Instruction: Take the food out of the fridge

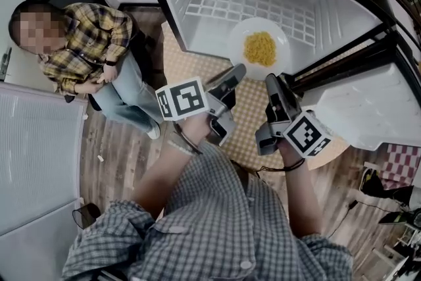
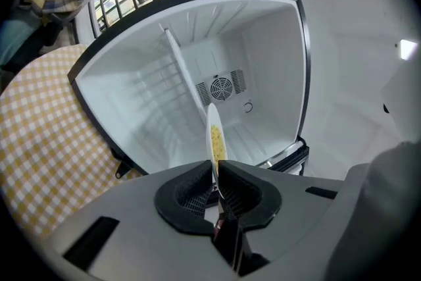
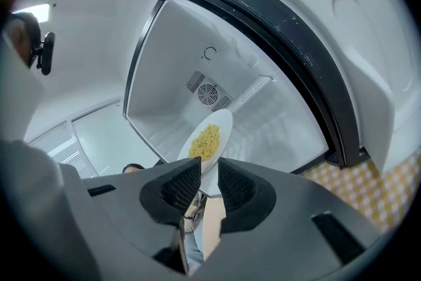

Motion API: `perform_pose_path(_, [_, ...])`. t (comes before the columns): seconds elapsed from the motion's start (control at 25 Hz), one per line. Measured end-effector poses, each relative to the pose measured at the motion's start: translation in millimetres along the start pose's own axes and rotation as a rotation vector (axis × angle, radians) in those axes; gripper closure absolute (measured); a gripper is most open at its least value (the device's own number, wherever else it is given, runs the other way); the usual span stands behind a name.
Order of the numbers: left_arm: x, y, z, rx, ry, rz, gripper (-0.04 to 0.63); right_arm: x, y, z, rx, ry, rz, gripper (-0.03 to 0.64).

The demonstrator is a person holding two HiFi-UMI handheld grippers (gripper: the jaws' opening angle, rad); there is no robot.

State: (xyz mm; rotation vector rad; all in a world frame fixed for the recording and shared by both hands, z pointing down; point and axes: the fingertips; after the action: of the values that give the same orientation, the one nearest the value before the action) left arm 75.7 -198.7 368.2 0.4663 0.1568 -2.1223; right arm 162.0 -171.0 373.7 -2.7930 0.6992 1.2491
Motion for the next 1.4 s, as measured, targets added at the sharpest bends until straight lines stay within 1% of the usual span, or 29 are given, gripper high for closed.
perform_pose_path(0.12, [-7, -10, 5, 0.013, 0.017, 0.010, 0.563, -12, -4, 1, 0.002, -0.011, 0.030, 0.538])
perform_pose_path(0.24, [-12, -22, 14, 0.036, 0.026, 0.016, 0.563, -30, -4, 4, 0.027, 0.020, 0.065, 0.538])
perform_pose_path(0.32, [-16, -30, 23, 0.058, 0.022, 0.014, 0.563, -42, -1, 5, 0.039, 0.038, 0.092, 0.538])
perform_pose_path(0.6, [-27, -59, 62, 0.150, -0.012, 0.005, 0.563, -90, 9, -1, 0.037, 0.055, 0.217, 0.538])
perform_pose_path(0.68, [-31, -68, 76, 0.181, -0.029, 0.001, 0.563, -106, 13, -4, 0.036, 0.059, 0.261, 0.538])
perform_pose_path(0.88, [-41, -88, 111, 0.252, -0.101, -0.004, 0.560, -143, 22, -10, 0.026, 0.071, 0.371, 0.538])
perform_pose_path(1.08, [-51, -101, 146, 0.290, -0.188, 0.012, 0.556, -174, 29, -19, 0.022, 0.078, 0.460, 0.538])
perform_pose_path(1.24, [-60, -106, 164, 0.337, -0.201, 0.028, 0.554, -194, 31, -30, -0.001, 0.072, 0.521, 0.538])
perform_pose_path(1.4, [-67, -106, 181, 0.373, -0.201, 0.061, 0.554, -209, 33, -43, -0.031, 0.124, 0.560, 0.538])
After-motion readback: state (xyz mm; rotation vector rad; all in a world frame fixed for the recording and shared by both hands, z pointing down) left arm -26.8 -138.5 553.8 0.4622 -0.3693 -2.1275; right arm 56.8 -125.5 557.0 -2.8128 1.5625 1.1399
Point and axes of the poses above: the fingertips, and each gripper's own axes: y forward along the fingers, z to its left, x out of its top, and after that the axes turned 2 degrees about -y, right-handed
